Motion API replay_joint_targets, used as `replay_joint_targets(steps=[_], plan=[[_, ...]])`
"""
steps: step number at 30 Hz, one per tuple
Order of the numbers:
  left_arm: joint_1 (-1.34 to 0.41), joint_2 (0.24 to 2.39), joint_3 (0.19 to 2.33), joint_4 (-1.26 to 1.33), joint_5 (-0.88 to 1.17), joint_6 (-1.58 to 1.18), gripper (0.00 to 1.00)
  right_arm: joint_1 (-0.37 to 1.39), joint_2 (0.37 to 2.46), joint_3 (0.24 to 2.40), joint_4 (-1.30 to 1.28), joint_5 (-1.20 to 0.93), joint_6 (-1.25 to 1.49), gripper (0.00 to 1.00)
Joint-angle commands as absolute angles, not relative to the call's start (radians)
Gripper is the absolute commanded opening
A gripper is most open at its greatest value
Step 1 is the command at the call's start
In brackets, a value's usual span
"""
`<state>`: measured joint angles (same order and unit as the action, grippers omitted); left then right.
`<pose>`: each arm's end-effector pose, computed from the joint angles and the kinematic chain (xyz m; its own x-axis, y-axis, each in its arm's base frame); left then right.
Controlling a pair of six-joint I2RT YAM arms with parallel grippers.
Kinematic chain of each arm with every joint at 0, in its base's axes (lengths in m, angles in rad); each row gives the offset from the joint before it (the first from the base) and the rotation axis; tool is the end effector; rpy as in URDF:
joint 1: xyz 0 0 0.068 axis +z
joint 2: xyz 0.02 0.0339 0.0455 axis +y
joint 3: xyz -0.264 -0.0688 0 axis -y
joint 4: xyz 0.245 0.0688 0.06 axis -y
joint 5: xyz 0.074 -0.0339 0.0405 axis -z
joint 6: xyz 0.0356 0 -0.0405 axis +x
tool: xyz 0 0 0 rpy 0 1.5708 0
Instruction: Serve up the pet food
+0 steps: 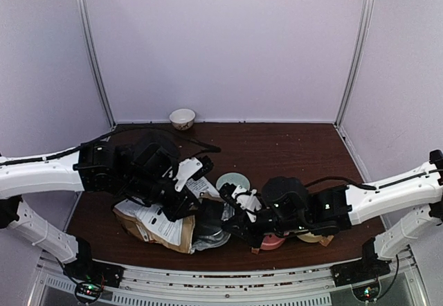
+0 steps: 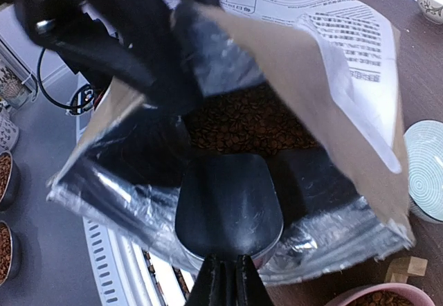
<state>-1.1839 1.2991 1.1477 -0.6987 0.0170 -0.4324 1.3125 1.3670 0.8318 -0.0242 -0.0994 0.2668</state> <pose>0.1023 -0.2528 0.3078 -0.6472 0.4780 -0.5938 0.7258 0.6247 -0.2881 0.0734 0.2916 0.2406 -0.3901 -0.4494 -0.8037 -0.9130 0.3020 0.2743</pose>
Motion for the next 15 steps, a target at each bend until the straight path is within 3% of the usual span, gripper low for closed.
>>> replay_joint_targets(steps=[1,3,7,11,15], plan=[[-1.193,1.273,1.166,-0.572,-0.04,-0.49,0.39,1.321,1.421,0.798,0.079,-0.045,0.273,0.0],[-1.175,1.235,1.178,-0.599,-0.106,-0.515,0.55,1.321,1.447,0.8,0.09,-0.037,0.265,0.0],[-1.025,1.151,1.107,-0.638,-0.109,-0.599,0.67,1.321,1.506,0.818,0.094,-0.033,0.256,0.0],[-0.833,1.074,0.941,-0.65,-0.113,-0.679,0.65,1.321,1.539,0.834,0.073,-0.026,0.262,0.0],[-0.674,1.045,0.802,-0.623,-0.074,-0.701,0.55,1.321,1.57,0.857,0.032,-0.006,0.274,0.0]])
